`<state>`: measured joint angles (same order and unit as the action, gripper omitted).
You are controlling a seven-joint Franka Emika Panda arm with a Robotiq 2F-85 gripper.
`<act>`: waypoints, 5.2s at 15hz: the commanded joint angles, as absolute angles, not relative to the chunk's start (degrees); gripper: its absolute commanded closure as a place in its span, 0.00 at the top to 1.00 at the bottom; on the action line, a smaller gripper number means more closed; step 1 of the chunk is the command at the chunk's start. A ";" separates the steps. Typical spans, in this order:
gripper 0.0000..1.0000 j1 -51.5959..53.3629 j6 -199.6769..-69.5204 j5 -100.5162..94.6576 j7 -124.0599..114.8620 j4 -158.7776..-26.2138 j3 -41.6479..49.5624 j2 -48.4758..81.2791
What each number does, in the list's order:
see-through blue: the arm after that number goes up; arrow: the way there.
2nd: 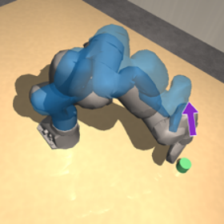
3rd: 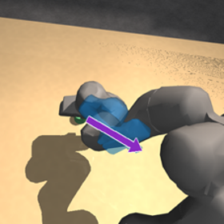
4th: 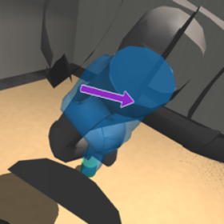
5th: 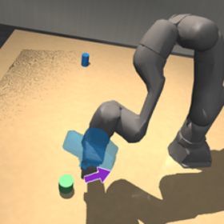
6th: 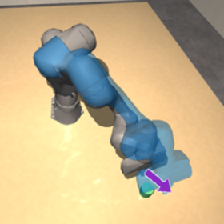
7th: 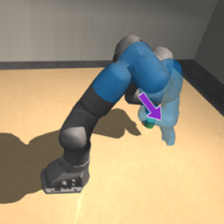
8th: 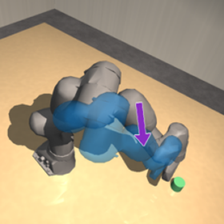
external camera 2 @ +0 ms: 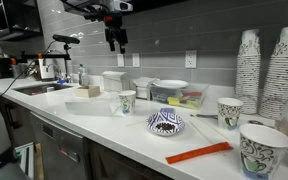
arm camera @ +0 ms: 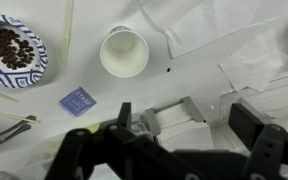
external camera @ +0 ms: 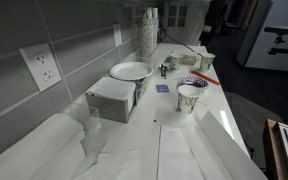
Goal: Place the coffee beans from the bowl in the coffee cup on the left.
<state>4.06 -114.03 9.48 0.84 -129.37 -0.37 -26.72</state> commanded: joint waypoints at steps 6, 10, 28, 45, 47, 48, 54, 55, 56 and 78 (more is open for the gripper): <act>1.00 3.73 -113.89 9.60 0.96 -129.25 -0.63 -26.68; 1.00 1.40 -114.88 5.69 -2.19 -130.44 -1.33 -26.33; 1.00 -10.04 -136.83 -10.15 -8.60 -139.21 4.62 -9.41; 0.83 -6.02 -147.23 -13.60 -16.18 -133.65 5.70 7.02; 0.75 -5.56 -148.30 -14.42 -17.39 -133.36 6.19 8.19; 0.75 -5.31 -148.35 -14.43 -17.80 -133.24 6.34 8.63; 0.31 -3.72 -148.08 -15.51 -18.50 -132.71 7.14 9.80; 0.25 -3.58 -147.96 -15.64 -18.51 -132.70 7.20 9.76; 0.20 -3.45 -147.96 -16.13 -18.57 -132.75 7.35 9.71; 0.02 -0.50 -120.86 -26.78 -20.22 -133.82 -0.79 -12.27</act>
<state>-1.11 -126.35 -26.63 -18.78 -132.24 1.68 -6.51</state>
